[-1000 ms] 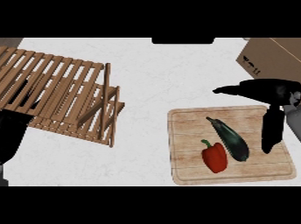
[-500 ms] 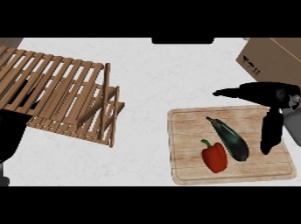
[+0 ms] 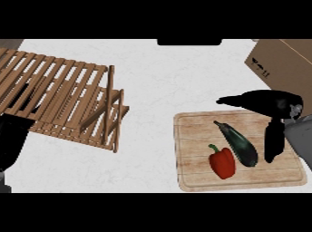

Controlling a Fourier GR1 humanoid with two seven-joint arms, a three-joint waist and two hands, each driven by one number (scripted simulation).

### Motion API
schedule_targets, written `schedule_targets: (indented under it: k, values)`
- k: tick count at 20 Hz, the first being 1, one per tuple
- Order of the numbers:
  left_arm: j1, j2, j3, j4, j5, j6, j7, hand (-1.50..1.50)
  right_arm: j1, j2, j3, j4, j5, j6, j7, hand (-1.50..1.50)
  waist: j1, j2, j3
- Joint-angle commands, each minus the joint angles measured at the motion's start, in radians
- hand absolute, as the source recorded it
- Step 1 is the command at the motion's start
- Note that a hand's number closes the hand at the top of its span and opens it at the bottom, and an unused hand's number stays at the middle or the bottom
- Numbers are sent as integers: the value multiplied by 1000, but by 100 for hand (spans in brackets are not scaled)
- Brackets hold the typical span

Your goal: Pick the eggplant from the cutting board and place it in the cardboard box

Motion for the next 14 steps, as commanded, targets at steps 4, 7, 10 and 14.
schedule_targets:
  k: [4,7,10,14]
  values:
    - [-14,5,35,15,8,-31,80,0,20,63,20,-11,83,17,29,-150,-1,4,-5]
    - [9,-43,21,110,-43,-62,-52,0,25,80,14,2,97,30,48,-150,-3,4,-5]
    - [23,-44,30,83,-38,-67,-24,0,-21,54,-4,38,112,65,14,-150,1,5,-5]
    - [37,-52,43,43,-49,-59,-4,0,37,149,46,21,184,3,87,-150,0,4,-5]
